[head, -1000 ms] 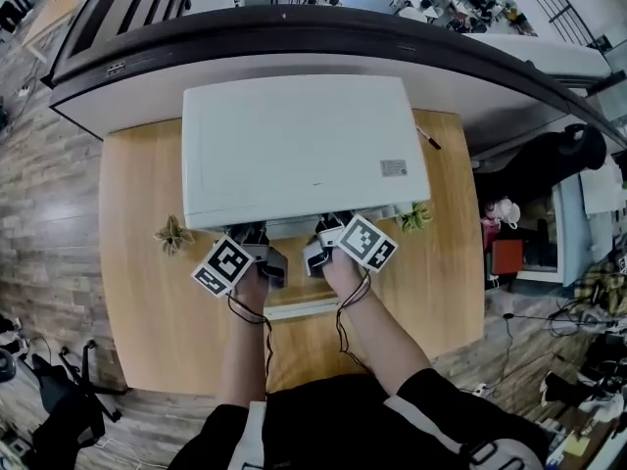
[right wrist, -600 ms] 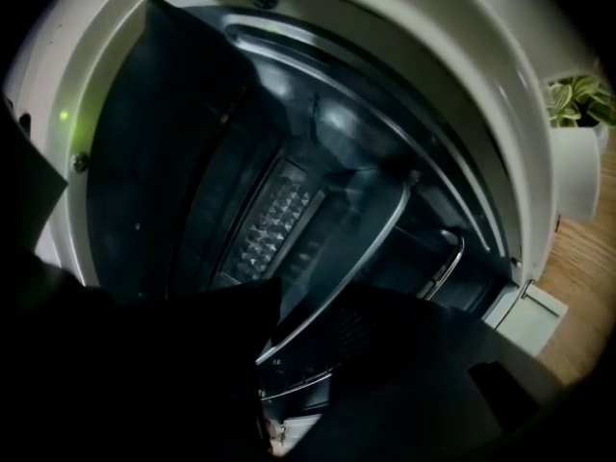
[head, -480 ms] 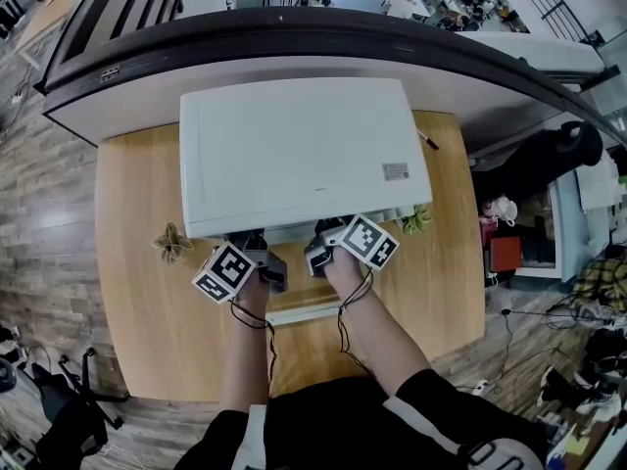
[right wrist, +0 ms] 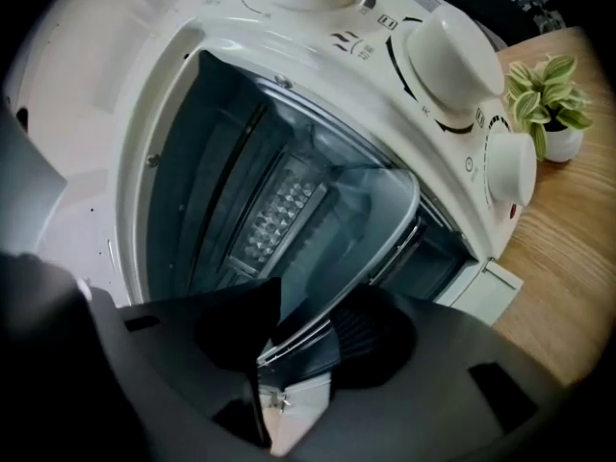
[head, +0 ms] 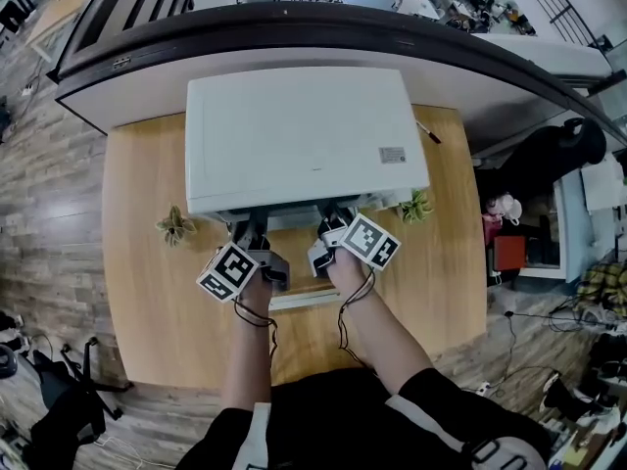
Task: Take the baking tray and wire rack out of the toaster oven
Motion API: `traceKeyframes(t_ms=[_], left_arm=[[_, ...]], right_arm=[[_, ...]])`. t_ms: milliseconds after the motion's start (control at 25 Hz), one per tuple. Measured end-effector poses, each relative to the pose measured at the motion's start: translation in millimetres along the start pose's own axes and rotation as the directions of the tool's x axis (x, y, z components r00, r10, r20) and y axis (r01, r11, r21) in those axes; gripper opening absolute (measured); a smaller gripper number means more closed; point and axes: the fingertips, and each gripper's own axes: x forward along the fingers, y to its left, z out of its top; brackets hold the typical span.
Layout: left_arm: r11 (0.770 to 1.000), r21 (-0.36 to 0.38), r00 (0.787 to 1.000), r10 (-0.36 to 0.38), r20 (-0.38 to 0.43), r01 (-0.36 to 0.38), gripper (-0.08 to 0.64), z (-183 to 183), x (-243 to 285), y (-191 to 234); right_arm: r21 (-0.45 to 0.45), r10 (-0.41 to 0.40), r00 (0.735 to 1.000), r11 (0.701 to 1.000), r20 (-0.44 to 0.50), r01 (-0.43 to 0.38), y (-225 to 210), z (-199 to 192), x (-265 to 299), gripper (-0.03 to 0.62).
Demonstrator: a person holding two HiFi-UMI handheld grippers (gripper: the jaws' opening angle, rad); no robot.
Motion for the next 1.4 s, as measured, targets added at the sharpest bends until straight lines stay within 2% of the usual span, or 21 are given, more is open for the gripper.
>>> traceKeyframes(t_ms=[560, 1400], left_arm=[[0.999, 0.002, 0.999, 0.033, 0.005, -0.033, 0.169, -27, -45, 0], [0.997, 0.028, 0.997, 0.079, -0.006, -0.079, 0.169, -53, -91, -2]], right_arm=[[-0.044, 0.014, 0.998, 0.999, -0.069, -0.017, -2, -25, -43, 0.175], [-0.020, 0.023, 0.994, 0.999, -0.104, -0.026, -5, -51, -87, 0.167]])
